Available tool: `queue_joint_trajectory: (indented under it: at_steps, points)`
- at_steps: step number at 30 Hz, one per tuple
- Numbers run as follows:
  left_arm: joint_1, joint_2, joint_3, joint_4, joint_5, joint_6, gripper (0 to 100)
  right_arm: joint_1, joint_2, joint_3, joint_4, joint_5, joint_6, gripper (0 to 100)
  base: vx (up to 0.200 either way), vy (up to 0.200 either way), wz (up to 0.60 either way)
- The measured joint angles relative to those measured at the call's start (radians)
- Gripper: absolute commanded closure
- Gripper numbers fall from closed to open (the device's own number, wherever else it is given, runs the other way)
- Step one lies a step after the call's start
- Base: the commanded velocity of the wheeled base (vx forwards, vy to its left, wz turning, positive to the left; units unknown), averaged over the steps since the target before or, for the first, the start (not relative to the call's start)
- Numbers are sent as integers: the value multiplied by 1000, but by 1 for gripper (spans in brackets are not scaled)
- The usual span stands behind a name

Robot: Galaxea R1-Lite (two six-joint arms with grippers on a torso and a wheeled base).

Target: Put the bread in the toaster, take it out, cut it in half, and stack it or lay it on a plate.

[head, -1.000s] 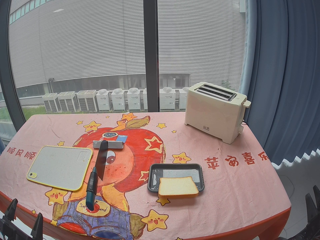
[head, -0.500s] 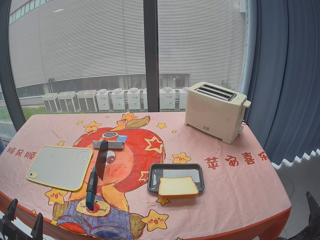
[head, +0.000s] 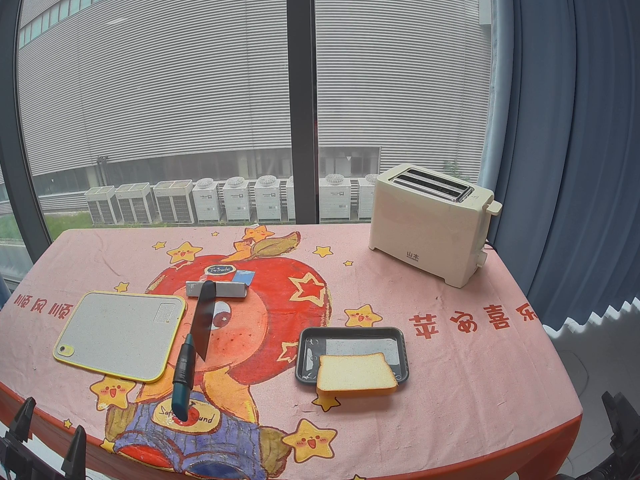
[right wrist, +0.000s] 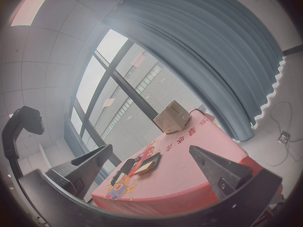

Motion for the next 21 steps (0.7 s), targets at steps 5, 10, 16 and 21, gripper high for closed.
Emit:
queue_joint_trajectory:
  at_steps: [5, 10, 16, 21]
  points:
    - [0, 0, 0, 0, 0, -1, 0, -2, 0, 0, -1, 26, 23, 0, 0, 0, 0]
    - [0, 0, 0, 0, 0, 0, 0, -2, 0, 0, 0, 40, 64, 0, 0, 0, 0]
    - [0, 0, 0, 0, 0, 0, 0, -4, 0, 0, 0, 89, 117, 0, 0, 0, 0]
    - [0, 0, 0, 0, 0, 0, 0, -5, 7, 0, -10, 106, 165, 0, 0, 0, 0]
